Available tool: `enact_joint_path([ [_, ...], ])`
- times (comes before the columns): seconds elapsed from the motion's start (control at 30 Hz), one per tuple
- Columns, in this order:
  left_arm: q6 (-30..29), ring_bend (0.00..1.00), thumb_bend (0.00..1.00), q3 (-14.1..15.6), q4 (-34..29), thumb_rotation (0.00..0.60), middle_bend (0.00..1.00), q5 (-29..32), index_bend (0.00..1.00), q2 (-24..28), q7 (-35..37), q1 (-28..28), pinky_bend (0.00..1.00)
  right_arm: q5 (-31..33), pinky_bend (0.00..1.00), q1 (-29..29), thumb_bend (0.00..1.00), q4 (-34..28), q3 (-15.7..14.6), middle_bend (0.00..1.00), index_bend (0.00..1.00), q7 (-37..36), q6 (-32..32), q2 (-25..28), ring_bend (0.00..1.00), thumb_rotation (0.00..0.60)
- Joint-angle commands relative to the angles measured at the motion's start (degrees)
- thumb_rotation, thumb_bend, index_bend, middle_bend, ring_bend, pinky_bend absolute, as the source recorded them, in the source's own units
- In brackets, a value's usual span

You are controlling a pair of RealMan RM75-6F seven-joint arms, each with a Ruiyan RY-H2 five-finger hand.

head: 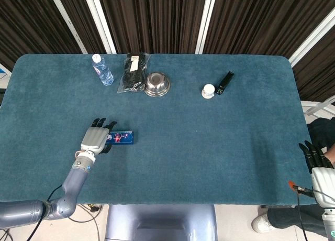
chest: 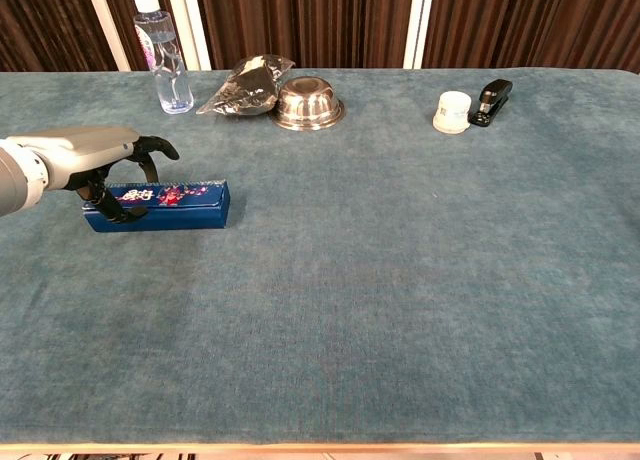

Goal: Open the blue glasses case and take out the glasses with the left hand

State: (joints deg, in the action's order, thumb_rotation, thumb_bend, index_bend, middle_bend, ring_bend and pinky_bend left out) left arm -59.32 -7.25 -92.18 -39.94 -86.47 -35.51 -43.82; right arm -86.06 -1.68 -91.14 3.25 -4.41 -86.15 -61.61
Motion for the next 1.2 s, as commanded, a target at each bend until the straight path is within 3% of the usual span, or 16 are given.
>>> enact_joint_path([
  [0.03,0.25,0.02,0.73,-0.03,0.0,0.6,0.38,-0.46,0.12,0.16,0.76,0.07,0.03,0.0,0.21,0.0,0.14,0.0,-0.01,0.0,0.0,0.01,0.01,-0.01,0.0,0.6],
  [0.17,0.03,0.02,0.68,-0.1,0.19,0.6,0.38,-1.19,0.12,0.27,1.23,0.05,0.03,0.02,0.21,0.02,0.15,-0.01,0.0,0.0,0.0,0.03,-0.01,-0.02,0.0,0.6],
  [0.8,2.86,0.02,0.67,-1.45,2.84,0.6,0.36,0.83,0.12,-0.15,2.65,-1.6,0.03,0.21,0.21,-0.02,0.15,-0.08,0.02,0.0,0.0,0.27,0.18,-0.02,0.0,0.6],
  [1.2,4.62,0.02,0.64,-1.78,5.13,0.6,0.24,1.6,0.11,-0.98,3.23,-2.87,0.03,0.28,0.21,0.0,0.15,-0.06,0.05,0.0,0.0,0.5,0.14,-0.11,0.0,0.6],
])
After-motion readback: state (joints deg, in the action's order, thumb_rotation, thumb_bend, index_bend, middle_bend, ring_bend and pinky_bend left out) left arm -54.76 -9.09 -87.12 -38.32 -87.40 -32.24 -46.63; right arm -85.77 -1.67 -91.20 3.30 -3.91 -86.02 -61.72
